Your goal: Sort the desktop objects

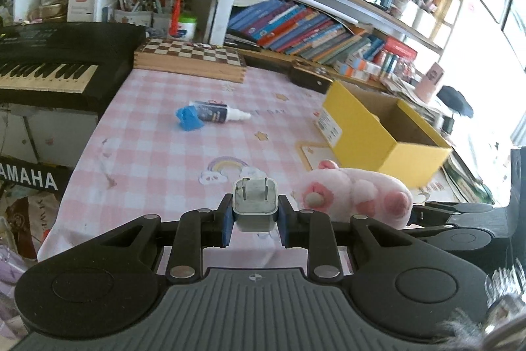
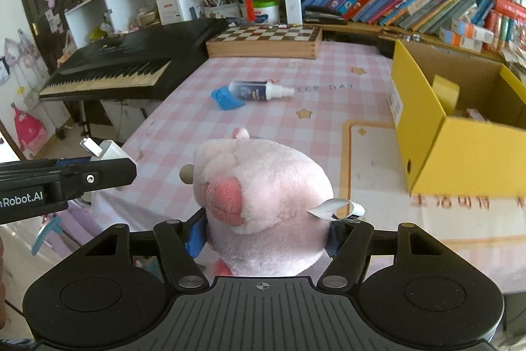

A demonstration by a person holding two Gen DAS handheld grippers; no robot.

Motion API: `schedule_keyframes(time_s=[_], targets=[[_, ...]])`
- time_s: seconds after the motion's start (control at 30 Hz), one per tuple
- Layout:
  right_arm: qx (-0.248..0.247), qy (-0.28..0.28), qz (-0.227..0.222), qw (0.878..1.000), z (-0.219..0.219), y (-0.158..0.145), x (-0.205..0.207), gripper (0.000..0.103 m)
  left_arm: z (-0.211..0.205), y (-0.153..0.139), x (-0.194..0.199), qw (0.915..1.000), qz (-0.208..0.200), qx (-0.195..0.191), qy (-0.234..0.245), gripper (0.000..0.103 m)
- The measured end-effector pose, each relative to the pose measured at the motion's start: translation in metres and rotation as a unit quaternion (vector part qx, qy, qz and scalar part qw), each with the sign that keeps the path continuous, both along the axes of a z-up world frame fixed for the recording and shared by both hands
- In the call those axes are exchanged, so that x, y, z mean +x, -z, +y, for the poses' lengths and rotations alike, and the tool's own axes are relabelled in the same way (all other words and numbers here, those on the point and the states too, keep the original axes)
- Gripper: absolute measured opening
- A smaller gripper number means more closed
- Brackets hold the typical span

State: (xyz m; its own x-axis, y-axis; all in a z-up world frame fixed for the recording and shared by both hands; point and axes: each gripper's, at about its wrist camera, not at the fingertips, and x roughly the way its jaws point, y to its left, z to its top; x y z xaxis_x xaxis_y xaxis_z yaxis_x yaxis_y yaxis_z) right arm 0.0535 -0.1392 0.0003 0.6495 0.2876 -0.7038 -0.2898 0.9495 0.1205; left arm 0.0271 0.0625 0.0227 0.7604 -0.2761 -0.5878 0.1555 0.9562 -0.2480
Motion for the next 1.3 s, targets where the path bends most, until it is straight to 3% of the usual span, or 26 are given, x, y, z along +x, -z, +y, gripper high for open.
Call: schedule_keyframes(time_s=[0.5, 0.9, 1.3], targets=[[0.004, 0.069, 0.010, 0.998, -0.021, 0.006, -0.054, 0.068, -0.020, 0.005, -0.027, 0.9967, 0.005, 0.001, 0.081, 0.024], [0.004, 0.140, 0.014, 0.990, -0.060, 0.009, -0.075, 0.068, -0.065, 0.009, -0.019, 0.9869, 0.009, 0.003, 0.161, 0.024], [0.003, 0.183, 0.025, 0.983, -0.109, 0.009, -0.073, 0.068, -0.120, 0.009, -0.001, 0.9775, 0.016, 0.006, 0.210, 0.024]])
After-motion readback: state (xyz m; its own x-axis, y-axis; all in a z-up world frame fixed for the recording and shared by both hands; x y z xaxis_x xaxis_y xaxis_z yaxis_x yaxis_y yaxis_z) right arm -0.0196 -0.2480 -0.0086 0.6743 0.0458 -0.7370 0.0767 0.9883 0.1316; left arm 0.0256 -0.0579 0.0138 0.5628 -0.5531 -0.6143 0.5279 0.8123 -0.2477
